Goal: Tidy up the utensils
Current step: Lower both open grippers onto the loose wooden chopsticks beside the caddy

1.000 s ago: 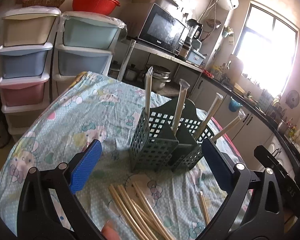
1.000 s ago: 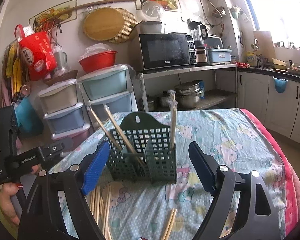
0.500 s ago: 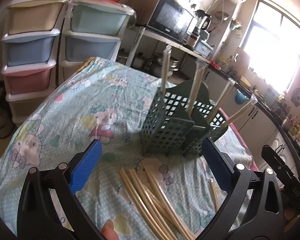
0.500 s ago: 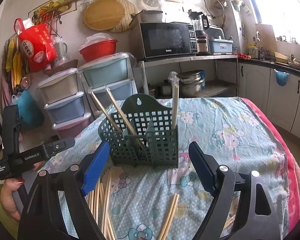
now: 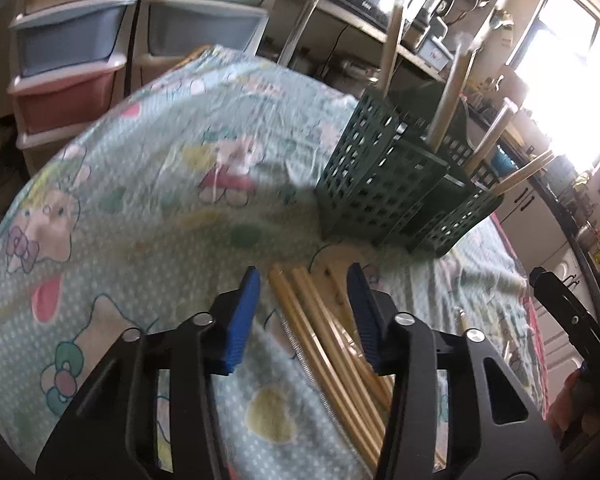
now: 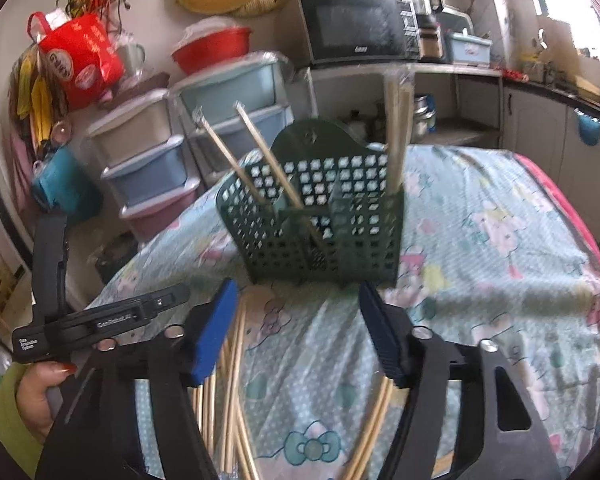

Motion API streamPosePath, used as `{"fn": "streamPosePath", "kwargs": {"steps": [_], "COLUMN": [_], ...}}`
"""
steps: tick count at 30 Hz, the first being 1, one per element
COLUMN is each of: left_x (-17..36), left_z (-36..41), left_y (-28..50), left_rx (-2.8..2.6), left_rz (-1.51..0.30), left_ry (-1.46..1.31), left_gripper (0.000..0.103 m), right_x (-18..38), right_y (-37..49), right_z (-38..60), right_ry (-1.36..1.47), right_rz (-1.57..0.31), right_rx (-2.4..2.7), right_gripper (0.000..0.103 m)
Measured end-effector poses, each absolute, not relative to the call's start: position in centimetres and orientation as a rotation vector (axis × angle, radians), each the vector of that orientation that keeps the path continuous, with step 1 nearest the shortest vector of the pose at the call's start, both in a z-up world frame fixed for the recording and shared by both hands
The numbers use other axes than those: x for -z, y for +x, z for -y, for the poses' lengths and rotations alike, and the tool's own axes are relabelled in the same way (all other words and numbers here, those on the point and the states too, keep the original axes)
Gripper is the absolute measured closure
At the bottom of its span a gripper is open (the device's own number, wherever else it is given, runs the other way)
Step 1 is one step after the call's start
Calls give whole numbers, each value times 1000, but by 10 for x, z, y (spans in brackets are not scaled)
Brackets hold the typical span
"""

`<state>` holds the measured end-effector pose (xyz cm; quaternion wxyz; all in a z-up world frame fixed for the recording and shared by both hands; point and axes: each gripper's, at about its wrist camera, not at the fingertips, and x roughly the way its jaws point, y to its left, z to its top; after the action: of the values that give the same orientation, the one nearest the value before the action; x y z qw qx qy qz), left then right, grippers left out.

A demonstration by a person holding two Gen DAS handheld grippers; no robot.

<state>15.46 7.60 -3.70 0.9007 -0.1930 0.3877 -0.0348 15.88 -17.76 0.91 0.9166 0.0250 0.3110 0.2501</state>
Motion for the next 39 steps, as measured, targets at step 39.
{"fn": "streamPosePath", "kwargs": {"steps": [39], "left_x": [76], "left_z": [-108], "left_y": [200], "left_rx": [91], "left_rz": [-977], "left_ry": [-526], "left_gripper": [92], "right_x": [65], "right_y": [234], "right_z": [54], "right_ry": [-194], "right_rz": [-961], "right_rx": [-607], "right_gripper": [66]}}
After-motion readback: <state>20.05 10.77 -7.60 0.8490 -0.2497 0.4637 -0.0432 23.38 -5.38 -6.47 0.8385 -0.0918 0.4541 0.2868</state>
